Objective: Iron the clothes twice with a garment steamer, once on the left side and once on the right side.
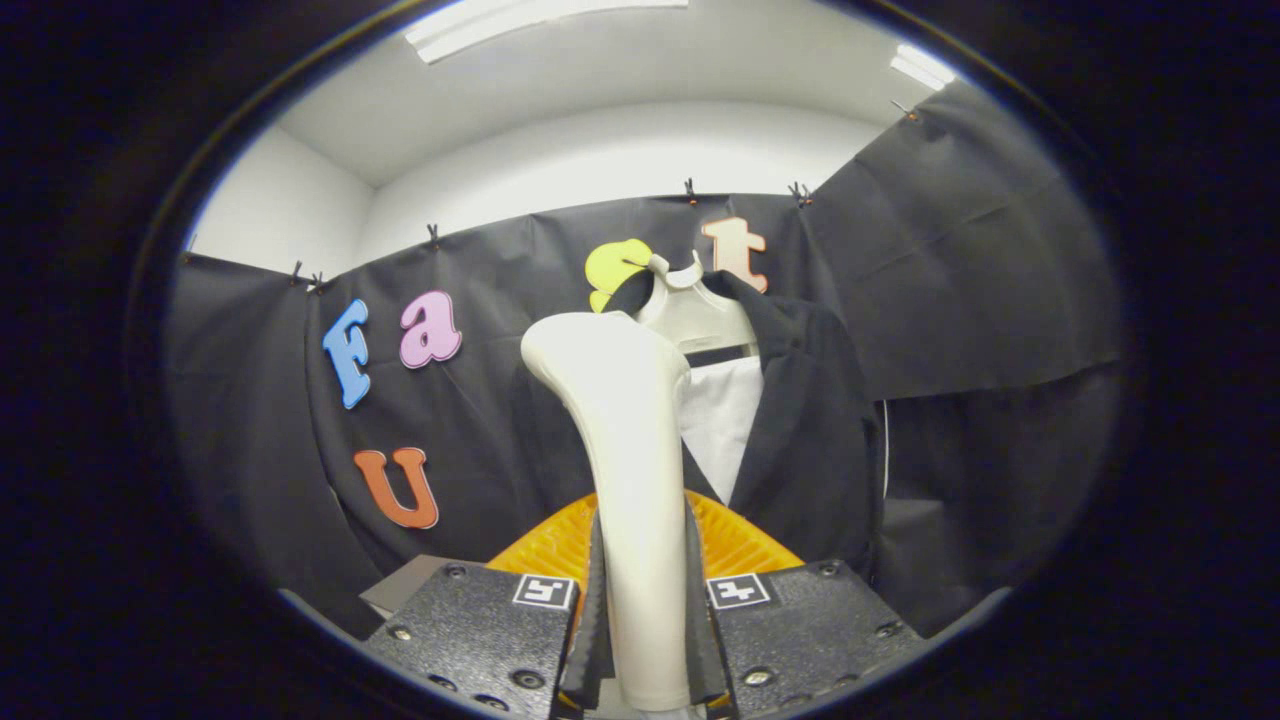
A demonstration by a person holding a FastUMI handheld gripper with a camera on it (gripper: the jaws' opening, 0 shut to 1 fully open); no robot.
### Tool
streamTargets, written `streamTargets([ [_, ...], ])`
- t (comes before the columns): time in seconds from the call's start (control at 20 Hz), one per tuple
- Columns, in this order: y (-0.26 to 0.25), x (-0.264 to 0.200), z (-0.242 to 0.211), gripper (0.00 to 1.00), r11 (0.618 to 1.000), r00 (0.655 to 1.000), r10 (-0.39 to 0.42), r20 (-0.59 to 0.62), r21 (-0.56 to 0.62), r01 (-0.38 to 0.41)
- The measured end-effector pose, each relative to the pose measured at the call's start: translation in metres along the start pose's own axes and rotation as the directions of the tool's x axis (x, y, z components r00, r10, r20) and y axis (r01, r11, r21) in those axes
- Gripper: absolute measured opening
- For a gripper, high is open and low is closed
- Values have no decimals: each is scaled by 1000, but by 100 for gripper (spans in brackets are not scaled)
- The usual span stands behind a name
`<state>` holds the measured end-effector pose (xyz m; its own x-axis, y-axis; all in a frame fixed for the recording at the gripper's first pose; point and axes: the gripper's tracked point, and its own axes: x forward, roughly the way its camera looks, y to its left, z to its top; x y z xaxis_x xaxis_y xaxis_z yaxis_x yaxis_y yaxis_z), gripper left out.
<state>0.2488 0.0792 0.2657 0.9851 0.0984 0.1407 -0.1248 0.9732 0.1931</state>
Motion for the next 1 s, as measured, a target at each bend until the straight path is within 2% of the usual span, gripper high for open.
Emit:
streamTargets([
  [0.2,-2,39,-7,35,999,1000,-10,-22,-32,10],
  [0.45,-1,58,-37,35,999,996,-1,-86,-43,-3],
  [1.0,-10,44,-72,35,995,992,-32,-126,-96,20],
])
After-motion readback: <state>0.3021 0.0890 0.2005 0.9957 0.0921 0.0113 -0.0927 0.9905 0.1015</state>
